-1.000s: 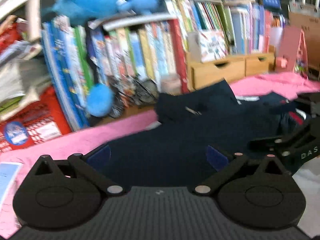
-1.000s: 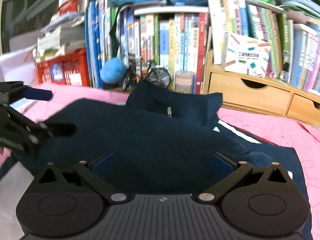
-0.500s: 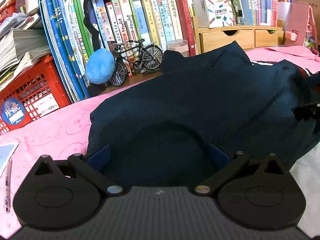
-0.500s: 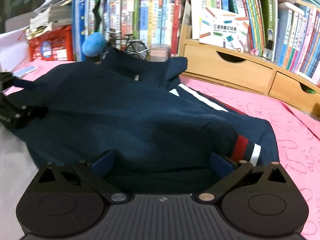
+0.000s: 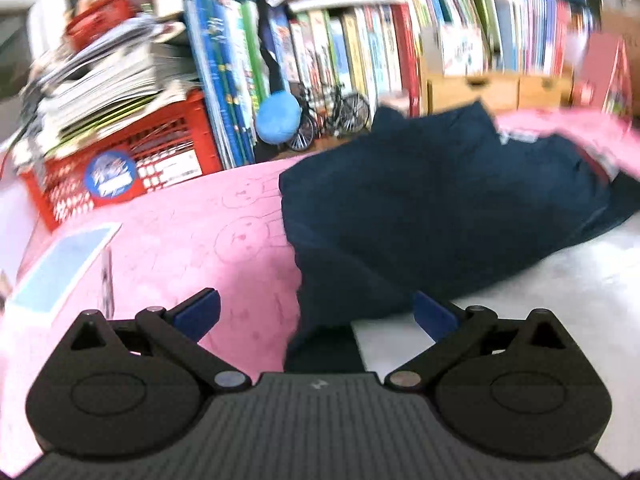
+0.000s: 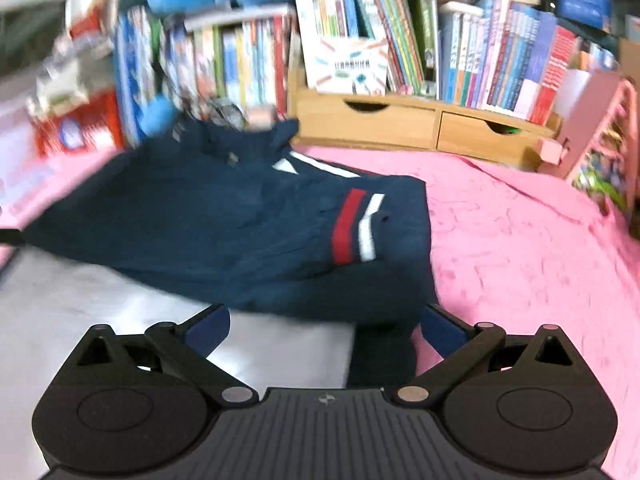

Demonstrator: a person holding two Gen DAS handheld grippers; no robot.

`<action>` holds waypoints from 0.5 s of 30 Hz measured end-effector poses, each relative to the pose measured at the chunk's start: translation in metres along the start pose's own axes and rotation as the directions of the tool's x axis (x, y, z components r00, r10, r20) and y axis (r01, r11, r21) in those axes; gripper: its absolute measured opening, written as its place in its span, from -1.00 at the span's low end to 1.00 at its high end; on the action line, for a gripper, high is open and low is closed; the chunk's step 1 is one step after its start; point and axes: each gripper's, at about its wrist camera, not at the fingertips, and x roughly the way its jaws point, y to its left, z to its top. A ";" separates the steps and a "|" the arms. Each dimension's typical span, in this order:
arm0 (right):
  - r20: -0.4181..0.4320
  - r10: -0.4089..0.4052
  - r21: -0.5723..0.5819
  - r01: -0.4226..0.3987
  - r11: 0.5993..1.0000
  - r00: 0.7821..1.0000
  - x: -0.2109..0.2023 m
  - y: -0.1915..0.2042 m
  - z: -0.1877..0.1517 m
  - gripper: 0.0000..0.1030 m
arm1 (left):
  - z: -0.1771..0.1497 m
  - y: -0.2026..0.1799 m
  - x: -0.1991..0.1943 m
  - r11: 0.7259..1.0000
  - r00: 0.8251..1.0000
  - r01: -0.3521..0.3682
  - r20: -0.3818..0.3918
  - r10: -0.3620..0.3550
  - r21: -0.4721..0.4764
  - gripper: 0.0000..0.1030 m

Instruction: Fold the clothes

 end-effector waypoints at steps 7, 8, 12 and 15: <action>0.093 0.018 -0.039 -0.015 0.999 0.996 -0.085 0.071 -0.044 1.00 | -0.035 -0.040 -0.055 0.996 0.996 -0.021 -0.092 0.013 -0.084 1.00; 0.098 0.020 -0.037 -0.017 0.999 0.995 -0.093 0.081 -0.051 1.00 | -0.041 -0.044 -0.059 0.994 0.994 -0.018 -0.110 0.006 -0.105 1.00; 0.092 0.034 -0.008 -0.033 0.999 0.995 -0.115 0.106 -0.081 1.00 | -0.067 -0.057 -0.071 0.987 0.987 -0.029 -0.162 0.003 -0.156 1.00; 0.078 0.042 0.012 -0.043 0.999 0.996 -0.126 0.117 -0.099 1.00 | -0.081 -0.063 -0.086 0.987 0.985 -0.053 -0.168 0.027 -0.152 1.00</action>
